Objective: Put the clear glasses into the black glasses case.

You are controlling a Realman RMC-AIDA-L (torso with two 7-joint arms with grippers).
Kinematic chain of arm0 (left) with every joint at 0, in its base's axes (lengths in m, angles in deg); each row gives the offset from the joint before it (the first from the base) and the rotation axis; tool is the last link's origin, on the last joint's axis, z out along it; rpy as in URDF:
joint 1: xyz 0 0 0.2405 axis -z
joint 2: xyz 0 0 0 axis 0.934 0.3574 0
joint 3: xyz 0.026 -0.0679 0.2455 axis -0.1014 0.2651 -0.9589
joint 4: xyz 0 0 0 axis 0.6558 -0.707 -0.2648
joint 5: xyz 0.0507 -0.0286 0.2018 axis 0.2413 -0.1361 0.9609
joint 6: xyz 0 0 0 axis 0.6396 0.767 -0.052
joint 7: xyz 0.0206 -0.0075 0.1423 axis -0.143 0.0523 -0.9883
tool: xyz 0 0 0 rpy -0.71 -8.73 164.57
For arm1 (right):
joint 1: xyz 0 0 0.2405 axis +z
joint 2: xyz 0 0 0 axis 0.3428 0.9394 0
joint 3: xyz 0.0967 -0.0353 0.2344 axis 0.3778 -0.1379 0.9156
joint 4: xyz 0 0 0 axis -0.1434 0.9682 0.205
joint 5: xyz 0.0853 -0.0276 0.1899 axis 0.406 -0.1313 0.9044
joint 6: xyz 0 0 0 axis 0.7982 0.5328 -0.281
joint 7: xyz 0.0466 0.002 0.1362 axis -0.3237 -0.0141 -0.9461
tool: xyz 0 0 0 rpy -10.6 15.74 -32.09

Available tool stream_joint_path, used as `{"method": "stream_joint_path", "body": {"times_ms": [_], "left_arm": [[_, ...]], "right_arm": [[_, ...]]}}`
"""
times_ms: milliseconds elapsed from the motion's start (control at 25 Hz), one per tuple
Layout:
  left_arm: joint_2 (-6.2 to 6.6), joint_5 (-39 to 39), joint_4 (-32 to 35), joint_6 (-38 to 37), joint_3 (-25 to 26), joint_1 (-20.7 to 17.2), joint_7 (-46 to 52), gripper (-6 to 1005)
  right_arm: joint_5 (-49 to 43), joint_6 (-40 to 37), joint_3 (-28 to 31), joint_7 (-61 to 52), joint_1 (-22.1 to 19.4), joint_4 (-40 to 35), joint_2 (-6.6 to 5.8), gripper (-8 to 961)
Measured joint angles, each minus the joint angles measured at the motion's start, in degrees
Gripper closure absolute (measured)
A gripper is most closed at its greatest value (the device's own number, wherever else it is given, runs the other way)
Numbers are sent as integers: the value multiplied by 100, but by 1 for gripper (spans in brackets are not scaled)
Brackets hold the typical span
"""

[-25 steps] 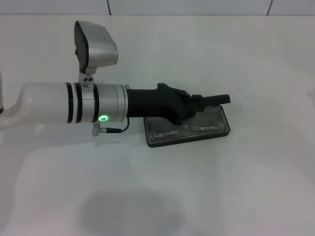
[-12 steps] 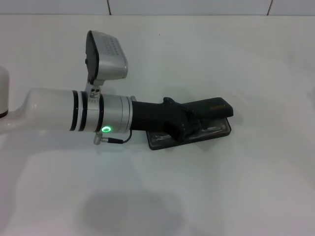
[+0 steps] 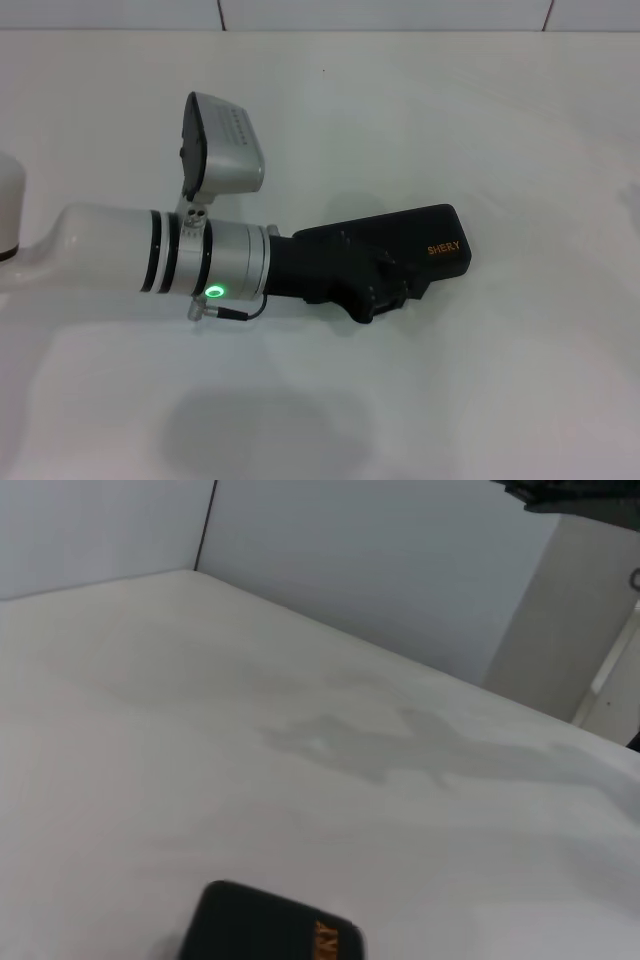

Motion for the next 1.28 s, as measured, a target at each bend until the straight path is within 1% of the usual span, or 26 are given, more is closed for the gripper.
{"method": "stream_joint_path", "body": {"times_ms": [80, 160, 240, 320, 360, 400, 480, 560, 600, 680, 720, 760, 800, 880, 920, 1000, 1120, 1240, 1280], "left_arm": [[-3, -29, 121, -267, -2, -102, -91, 825], [-1, -156, 451, -735, -2, -284, -173, 824], [24, -422, 1057, -1347, 12, -607, -128, 824], [80, -644, 1729, -1911, 108, -983, 102, 823], [109, -695, 1983, -2132, 163, -1135, 219, 823], [145, -760, 2343, -2385, 309, -1367, 371, 822], [186, -819, 2858, -2992, 717, -1796, 409, 822], [182, -859, 3057, -3455, 1051, -2073, 141, 821], [181, -865, 3118, -3656, 1232, -2212, 7, 751], [209, -866, 3141, -3821, 1465, -2406, -67, 610], [248, -850, 3119, -3843, 1543, -2485, -75, 562], [303, -838, 3069, -3851, 1583, -2545, -83, 514], [385, -826, 2970, -3860, 1620, -2609, -91, 465], [517, -823, 2768, -3899, 1631, -2631, -73, 369], [578, -832, 2633, -3961, 1633, -2619, -51, 345], [634, -852, 2497, -4075, 1635, -2594, -21, 296], [658, -813, 2455, -4153, 1637, -2558, 78, 223], [676, -723, 2421, -4149, 1662, -2519, 154, 222], [676, -701, 2407, -4146, 1679, -2508, 167, 221]], "right_arm": [[0, -35, 0, 0, -4, 32, 0, 795], [-37, -89, -14, 8, -32, 48, -4, 794], [-95, -136, -19, 28, -48, 48, -5, 793], [-480, -598, -89, 285, -9, 50, -12, 793], [-521, -674, -120, 325, 6, 53, -13, 792], [-577, -798, -171, 374, 25, 62, -13, 792], [-608, -1189, -372, 562, 68, 138, -11, 791], [-558, -1537, -540, 750, 104, 277, 9, 790], [-522, -1701, -633, 837, 136, 391, 20, 790], [-457, -1957, -841, 992, 233, 650, 25, 700], [-425, -2081, -995, 1090, 330, 854, 25, 656], [-412, -2134, -1091, 1157, 407, 984, 25, 611], [-397, -2177, -1189, 1220, 497, 1105, 31, 566], [-389, -2184, -1367, 1326, 656, 1265, 46, 522], [-381, -2176, -1438, 1380, 726, 1321, 48, 500], [-370, -2160, -1538, 1497, 834, 1427, 49, 456], [-387, -2112, -1575, 1675, 959, 1560, 50, 391], [-416, -1989, -1692, 1760, 1038, 1623, 47, 325], [-416, -1925, -1769, 1760, 1062, 1628, 45, 227]]}}
